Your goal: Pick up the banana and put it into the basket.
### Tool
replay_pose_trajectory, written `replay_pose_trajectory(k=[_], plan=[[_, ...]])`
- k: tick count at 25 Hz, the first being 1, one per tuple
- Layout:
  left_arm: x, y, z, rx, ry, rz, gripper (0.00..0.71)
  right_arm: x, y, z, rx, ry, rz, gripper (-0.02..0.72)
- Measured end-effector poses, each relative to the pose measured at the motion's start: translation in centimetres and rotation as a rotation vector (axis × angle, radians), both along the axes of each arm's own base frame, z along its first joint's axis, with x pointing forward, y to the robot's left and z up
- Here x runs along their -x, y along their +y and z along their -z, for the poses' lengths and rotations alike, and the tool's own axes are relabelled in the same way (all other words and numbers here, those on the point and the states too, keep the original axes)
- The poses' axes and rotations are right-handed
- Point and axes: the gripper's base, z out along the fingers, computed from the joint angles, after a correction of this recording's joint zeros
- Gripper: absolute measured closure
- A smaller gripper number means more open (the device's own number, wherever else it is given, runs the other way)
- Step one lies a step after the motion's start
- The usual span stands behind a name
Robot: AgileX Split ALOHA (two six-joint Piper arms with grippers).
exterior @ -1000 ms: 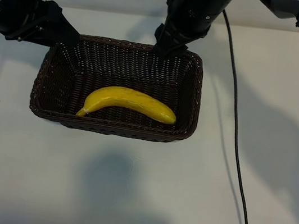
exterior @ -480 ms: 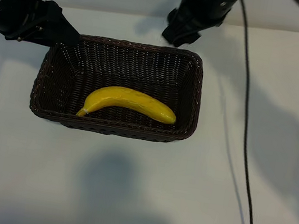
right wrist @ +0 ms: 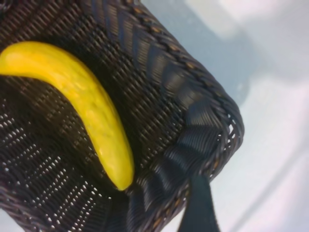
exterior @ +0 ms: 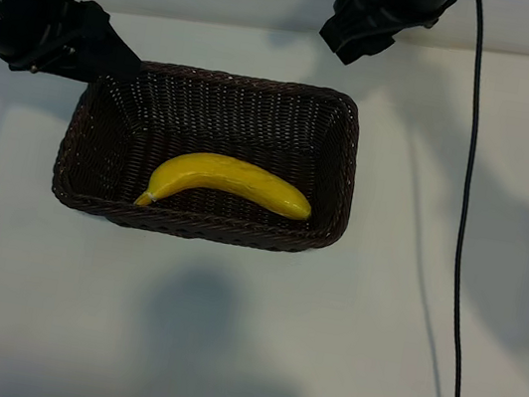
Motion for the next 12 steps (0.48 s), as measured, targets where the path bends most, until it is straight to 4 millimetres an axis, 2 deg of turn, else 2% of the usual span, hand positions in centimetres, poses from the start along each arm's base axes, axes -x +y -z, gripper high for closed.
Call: replay_pose_trajectory(k=[6,12], plan=[[0.0,0.0,0.0,0.0,0.001,0.001,0.11,1.2,-0.4,-2.4,-0.058,-0.024,0.013,0.14],[0.0,0.0,0.0,-0.001,-0.001,0.003,0.11,1.5,-0.2,-2.7,-0.093,-0.011,0.015,0.14]])
